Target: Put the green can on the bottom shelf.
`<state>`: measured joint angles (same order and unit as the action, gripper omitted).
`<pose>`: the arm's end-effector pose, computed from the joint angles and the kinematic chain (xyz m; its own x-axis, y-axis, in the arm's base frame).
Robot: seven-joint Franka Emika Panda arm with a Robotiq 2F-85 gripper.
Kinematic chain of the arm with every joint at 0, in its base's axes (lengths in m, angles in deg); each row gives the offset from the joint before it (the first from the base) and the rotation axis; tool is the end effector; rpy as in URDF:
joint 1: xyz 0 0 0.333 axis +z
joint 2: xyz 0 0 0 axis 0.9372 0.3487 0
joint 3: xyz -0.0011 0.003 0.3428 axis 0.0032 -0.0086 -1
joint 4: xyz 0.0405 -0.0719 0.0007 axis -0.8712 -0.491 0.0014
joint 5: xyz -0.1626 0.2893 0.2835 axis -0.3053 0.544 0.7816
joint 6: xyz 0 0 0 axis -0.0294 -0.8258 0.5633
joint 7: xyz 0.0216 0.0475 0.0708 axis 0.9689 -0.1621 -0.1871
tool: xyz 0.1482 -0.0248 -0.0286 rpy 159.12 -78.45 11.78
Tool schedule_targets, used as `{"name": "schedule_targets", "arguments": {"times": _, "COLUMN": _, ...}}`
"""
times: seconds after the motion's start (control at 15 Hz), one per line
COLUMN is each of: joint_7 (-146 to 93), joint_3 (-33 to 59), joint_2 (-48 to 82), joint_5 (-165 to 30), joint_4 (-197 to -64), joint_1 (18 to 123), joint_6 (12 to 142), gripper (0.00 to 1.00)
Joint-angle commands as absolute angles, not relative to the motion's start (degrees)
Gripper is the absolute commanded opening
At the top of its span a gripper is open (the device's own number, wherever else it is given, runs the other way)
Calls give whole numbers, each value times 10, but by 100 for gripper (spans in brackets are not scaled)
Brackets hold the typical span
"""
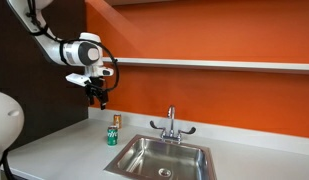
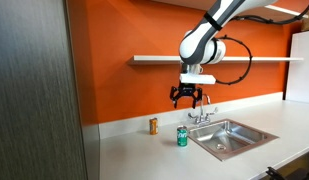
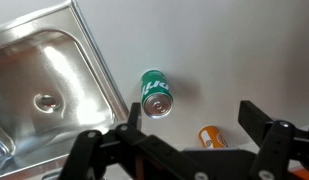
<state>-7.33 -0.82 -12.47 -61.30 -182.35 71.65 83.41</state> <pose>0.4829 0.1007 0.3281 0.9570 -0.2433 0.1577 -0.2347 -0.9695 -0.0713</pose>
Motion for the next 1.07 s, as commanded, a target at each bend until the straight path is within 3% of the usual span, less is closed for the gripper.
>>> {"name": "schedule_targets", "arguments": {"times": 0.0, "joint_7": -72, "joint_3": 0, "joint_2": -115, "joint_5": -618, "joint_4": -1836, "joint_1": 718, "joint_6": 823, "gripper": 100}}
{"name": "schedule_targets", "arguments": {"times": 0.67, "joint_7": -84, "joint_3": 2, "joint_2": -89, "joint_5": -598, "joint_4": -1899, "joint_1": 740, "joint_6": 852, "gripper": 100}}
{"name": "schedule_targets", "arguments": {"times": 1.0, "joint_7": -89, "joint_3": 13, "joint_2": -18, "joint_5": -608, "joint_4": -1903, "joint_1": 733, "joint_6": 926, "gripper": 100}}
